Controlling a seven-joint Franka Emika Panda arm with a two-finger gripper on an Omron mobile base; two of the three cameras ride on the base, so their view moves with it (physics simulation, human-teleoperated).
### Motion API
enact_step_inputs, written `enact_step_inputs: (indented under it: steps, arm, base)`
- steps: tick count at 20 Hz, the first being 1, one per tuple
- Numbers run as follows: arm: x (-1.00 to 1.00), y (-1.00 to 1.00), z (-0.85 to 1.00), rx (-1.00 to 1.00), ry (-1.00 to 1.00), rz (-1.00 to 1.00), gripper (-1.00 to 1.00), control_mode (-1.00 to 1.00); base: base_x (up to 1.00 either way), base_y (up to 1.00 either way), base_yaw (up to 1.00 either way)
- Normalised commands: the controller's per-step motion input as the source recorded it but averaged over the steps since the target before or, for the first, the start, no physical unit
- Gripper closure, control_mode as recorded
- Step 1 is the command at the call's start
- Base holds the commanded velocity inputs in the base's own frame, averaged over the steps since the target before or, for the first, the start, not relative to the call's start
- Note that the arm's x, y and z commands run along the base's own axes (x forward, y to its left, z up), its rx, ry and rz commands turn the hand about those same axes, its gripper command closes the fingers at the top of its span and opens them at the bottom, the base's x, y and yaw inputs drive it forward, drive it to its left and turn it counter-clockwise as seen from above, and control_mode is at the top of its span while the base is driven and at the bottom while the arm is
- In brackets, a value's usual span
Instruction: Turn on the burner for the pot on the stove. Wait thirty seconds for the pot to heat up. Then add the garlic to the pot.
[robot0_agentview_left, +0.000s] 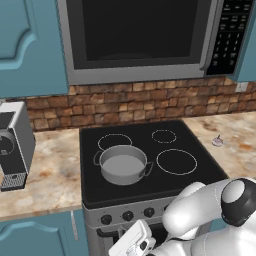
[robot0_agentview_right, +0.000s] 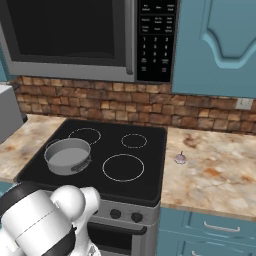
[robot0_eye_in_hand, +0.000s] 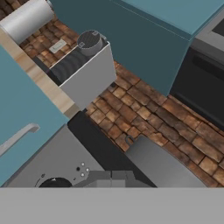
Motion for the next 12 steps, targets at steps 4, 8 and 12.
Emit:
enact_step_inputs:
  steps: [4, 8, 12]
  arm:
    - [0.00, 0.00, 0.00, 0.00, 0.00, 0.00, 1.00, -1.00]
    - [0.00, 0.00, 0.00, 0.00, 0.00, 0.00, 1.00, -1.00]
    - [0.00, 0.00, 0.00, 0.00, 0.00, 0.00, 1.00, -1.00]
  base:
    - [0.00, 0.00, 0.00]
    - [0.00, 0.00, 0.00]
    - [0.00, 0.00, 0.00]
